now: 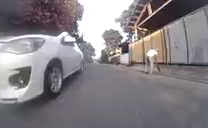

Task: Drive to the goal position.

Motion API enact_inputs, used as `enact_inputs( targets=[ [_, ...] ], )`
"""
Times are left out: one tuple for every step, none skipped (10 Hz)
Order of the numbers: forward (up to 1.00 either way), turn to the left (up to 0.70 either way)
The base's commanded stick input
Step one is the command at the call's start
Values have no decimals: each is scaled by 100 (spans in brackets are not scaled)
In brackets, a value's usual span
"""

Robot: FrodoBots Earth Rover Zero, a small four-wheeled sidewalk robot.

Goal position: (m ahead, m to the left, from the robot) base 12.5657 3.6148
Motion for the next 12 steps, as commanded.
enact_inputs(
  targets=[
    [100, 1],
    [100, 1],
    [100, 1],
    [100, 1],
    [100, 1],
    [100, 1],
    [100, 1],
    [100, 1],
    [100, 1],
    [100, 1],
    [100, 1],
    [100, 1]
  ],
)
